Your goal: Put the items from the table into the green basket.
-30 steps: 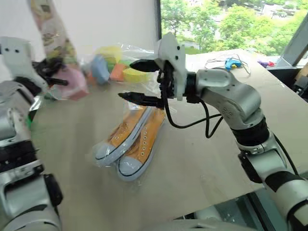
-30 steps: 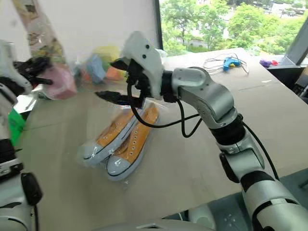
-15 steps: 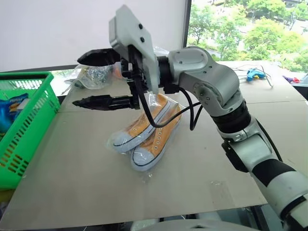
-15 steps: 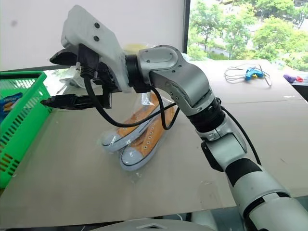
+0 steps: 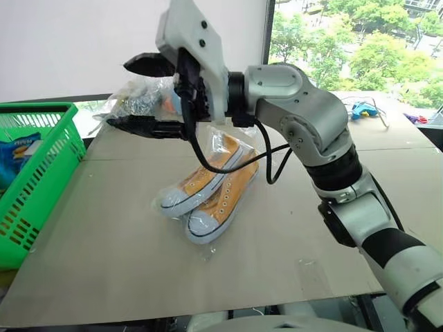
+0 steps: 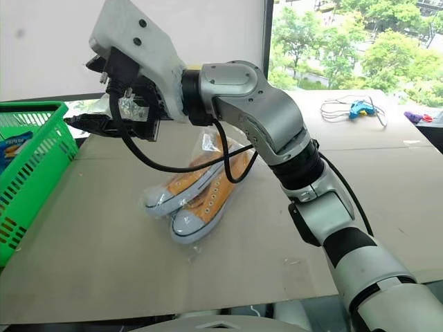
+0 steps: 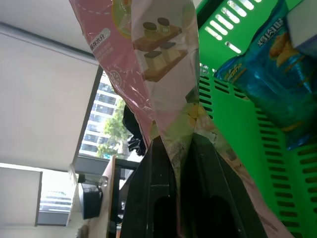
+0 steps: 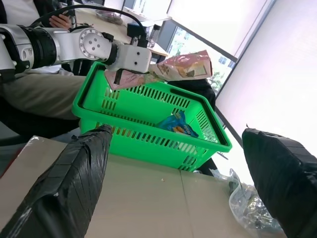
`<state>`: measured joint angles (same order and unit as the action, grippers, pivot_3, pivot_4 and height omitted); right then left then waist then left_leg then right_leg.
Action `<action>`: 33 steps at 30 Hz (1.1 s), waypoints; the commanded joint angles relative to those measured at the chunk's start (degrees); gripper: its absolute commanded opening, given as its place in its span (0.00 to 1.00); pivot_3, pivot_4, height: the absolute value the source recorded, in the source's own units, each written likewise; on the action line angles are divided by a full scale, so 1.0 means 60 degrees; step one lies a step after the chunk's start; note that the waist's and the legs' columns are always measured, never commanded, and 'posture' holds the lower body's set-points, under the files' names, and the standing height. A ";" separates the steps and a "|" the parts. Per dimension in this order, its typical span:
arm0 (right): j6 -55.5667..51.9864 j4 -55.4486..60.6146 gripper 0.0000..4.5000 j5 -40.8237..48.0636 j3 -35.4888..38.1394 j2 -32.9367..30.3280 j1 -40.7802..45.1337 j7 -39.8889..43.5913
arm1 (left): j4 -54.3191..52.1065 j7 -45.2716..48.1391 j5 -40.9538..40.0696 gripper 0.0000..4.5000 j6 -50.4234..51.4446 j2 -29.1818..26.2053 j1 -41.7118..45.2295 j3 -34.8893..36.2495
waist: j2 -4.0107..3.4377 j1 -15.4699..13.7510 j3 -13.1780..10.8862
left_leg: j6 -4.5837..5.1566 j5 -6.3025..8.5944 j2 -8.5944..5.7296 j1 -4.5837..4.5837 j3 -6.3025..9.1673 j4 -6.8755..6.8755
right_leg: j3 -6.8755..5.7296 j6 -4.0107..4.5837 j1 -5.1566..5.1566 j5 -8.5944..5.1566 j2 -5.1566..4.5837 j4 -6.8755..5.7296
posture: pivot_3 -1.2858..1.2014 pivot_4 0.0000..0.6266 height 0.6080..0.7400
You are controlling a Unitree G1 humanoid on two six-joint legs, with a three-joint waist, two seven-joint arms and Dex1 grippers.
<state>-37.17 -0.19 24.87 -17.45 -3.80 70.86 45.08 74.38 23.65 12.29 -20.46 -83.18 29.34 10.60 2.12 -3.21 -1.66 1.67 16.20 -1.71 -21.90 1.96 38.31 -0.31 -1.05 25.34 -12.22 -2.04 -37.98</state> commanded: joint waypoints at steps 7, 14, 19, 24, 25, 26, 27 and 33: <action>0.0141 -0.0078 1.00 -0.0041 0.0461 -0.0195 0.0311 0.0271 | -0.0072 -0.0249 -0.0325 0.70 -0.0275 0.0024 0.0308 0.0223 | 0.0002 0.0179 0.0001 | 0.0001 0.0000 0.0000 0.0002 0.0001 0.0001 | -0.0001 0.0000 0.0000 0.0000 0.0000 -0.0002 | 0.57 0.00 1.00; 0.0192 -0.0196 1.00 -0.0258 0.0548 -0.0398 0.0161 0.0154 | -0.0906 0.0068 -0.1384 0.91 -0.0717 0.0685 0.1543 0.0809 | 0.0005 0.0103 0.0003 | 0.0000 0.0000 0.0001 0.0002 0.0007 0.0002 | -0.0007 0.0000 -0.0003 0.0000 -0.0008 -0.0005 | 0.58 0.00 1.00; 0.0328 0.0054 1.00 -0.0783 0.1011 -0.1177 -0.0802 -0.0515 | -0.4483 0.1292 -0.4158 0.91 0.1703 0.3147 0.2847 0.1634 | 0.0048 -0.0145 0.0053 | -0.0001 -0.0002 -0.0005 -0.0005 0.0025 0.0013 | -0.0025 0.0003 -0.0014 0.0004 -0.0021 -0.0001 | 0.57 0.00 1.00; 0.0270 0.1319 1.00 -0.2072 0.1303 -0.2486 -0.3027 -0.1876 | -1.1358 0.0276 -0.7888 0.91 0.6912 0.6364 0.1496 0.1231 | 0.0099 -0.0040 0.0128 | -0.0008 -0.0007 -0.0020 -0.0008 0.0028 0.0036 | -0.0003 0.0008 -0.0043 0.0013 -0.0060 0.0009 | 0.53 0.00 1.00; 0.0136 0.1748 1.00 -0.2106 0.1603 -0.2819 -0.3613 -0.2026 | -1.2463 0.0224 -0.8116 0.91 0.7361 0.6852 0.0970 0.0801 | 0.0072 -0.0001 0.0137 | -0.0002 -0.0003 -0.0021 -0.0019 0.0026 0.0038 | 0.0002 0.0003 -0.0042 0.0016 -0.0061 0.0003 | 0.52 0.00 1.00; 0.0026 0.2105 1.00 -0.2116 0.1796 -0.3077 -0.4050 -0.2125 | -1.3265 0.0229 -0.8231 0.91 0.7727 0.7158 0.0533 0.0528 | 0.0057 0.0093 0.0145 | 0.0018 0.0009 -0.0026 -0.0026 0.0022 0.0043 | 0.0007 -0.0004 -0.0036 0.0020 -0.0072 0.0005 | 0.51 0.00 1.00; -0.0056 0.2443 1.00 -0.2119 0.1944 -0.3329 -0.4462 -0.2171 | -1.3877 0.0147 -0.8406 0.91 0.8120 0.7384 0.0129 0.0421 | 0.0038 0.0275 0.0142 | 0.0040 0.0022 -0.0031 -0.0015 0.0006 0.0048 | 0.0027 -0.0006 -0.0035 0.0020 -0.0076 0.0006 | 0.51 0.00 1.00; -0.0706 0.4467 1.00 -0.1991 0.3485 -0.4894 -0.7752 -0.2197 | -1.6031 0.0142 -0.8899 0.91 0.9330 0.7771 -0.2368 0.0433 | -0.0015 0.1327 0.0140 | 0.0041 0.0023 0.0042 -0.0010 -0.0110 -0.0004 | 0.0158 0.0011 0.0042 0.0009 0.0010 0.0019 | 0.47 0.02 1.00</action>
<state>-40.02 21.11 11.97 -0.81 -31.60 28.01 31.82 -17.64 23.61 -40.30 34.59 -35.45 18.74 10.97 2.03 4.74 -0.82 1.94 16.36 -1.39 -21.85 1.25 38.25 0.67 -0.86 25.52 -12.25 -1.93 -37.88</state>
